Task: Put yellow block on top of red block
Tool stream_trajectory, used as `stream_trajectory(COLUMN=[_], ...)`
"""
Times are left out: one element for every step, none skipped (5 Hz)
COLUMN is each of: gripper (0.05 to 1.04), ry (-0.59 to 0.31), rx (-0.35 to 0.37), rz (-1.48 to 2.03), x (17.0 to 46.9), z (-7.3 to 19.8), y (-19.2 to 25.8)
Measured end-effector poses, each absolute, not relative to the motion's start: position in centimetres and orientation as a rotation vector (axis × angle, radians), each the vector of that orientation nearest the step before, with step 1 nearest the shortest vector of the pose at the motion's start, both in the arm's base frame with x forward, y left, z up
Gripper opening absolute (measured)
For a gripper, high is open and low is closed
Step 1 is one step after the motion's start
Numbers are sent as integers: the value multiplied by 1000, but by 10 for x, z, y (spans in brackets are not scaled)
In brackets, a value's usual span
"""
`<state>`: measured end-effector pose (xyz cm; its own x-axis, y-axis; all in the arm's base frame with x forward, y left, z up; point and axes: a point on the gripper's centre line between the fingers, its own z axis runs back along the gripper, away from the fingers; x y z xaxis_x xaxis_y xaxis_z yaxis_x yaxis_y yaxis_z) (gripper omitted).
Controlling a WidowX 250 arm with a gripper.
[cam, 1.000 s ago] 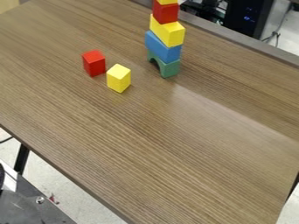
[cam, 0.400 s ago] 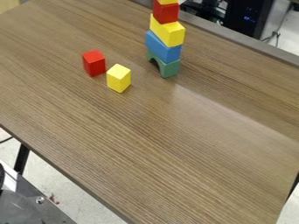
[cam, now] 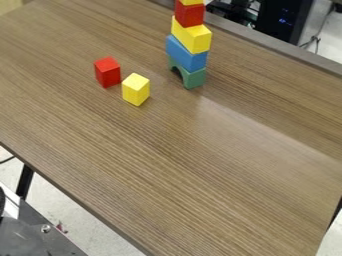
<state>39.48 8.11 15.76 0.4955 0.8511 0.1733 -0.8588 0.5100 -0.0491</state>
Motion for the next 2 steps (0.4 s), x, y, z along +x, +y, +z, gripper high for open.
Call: stream_trajectory(gripper=[999,999], ry=[-185,-224], rx=[30,12], rz=[1059,1068], x=[394,389], z=[166,187], y=[89,94])
